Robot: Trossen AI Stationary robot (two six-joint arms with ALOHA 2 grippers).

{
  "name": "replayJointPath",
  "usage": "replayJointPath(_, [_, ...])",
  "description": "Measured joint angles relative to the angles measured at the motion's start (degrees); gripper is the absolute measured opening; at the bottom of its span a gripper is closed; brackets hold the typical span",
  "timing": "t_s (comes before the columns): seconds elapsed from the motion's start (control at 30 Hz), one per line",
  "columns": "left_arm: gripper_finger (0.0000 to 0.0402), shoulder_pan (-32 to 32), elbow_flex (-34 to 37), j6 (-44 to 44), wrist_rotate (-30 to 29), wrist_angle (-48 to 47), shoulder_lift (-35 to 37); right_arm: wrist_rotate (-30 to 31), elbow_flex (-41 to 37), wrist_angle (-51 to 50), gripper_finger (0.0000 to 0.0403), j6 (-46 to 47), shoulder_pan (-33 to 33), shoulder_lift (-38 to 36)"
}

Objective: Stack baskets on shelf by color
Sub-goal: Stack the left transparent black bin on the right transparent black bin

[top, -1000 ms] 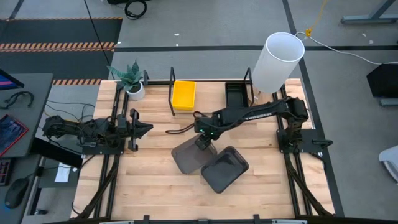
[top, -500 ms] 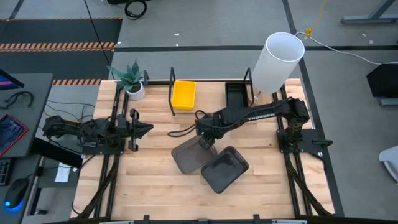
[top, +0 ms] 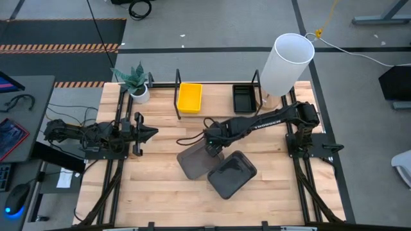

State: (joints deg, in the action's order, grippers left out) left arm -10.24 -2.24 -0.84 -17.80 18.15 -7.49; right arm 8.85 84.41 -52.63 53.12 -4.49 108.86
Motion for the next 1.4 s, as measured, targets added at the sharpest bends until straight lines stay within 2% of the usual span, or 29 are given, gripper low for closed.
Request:
replayJointPath(0.27, [0.0026, 0.0, 0.0, 0.0, 0.0, 0.0, 0.0, -1.0, -1.7, 4.0, 0.022, 0.3, -0.2, 0.1])
replayJointPath(0.5, [0.0032, 0.0, 0.0, 0.0, 0.0, 0.4, 0.0, -1.1, -1.8, 5.9, 0.0205, -0.9, -0.3, 3.0])
replayJointPath(0.7, [0.0034, 0.0, 0.0, 0.0, 0.0, 0.0, 0.0, -4.2, -1.7, 8.8, 0.0204, -1.3, -0.3, 3.6])
replayJointPath(0.97, [0.0026, 0.0, 0.0, 0.0, 0.0, 0.0, 0.0, -4.2, -1.8, 7.7, 0.0198, -3.9, -0.3, 3.7])
replayJointPath(1.13, [0.0032, 0.0, 0.0, 0.0, 0.0, 0.0, 0.0, -3.9, -2.4, 7.6, 0.0167, -4.3, -0.3, 3.7])
replayJointPath(1.4, [0.0031, 0.0, 0.0, 0.0, 0.0, 0.0, 0.0, -4.0, -2.4, 6.3, 0.0078, -5.8, 1.9, 3.3])
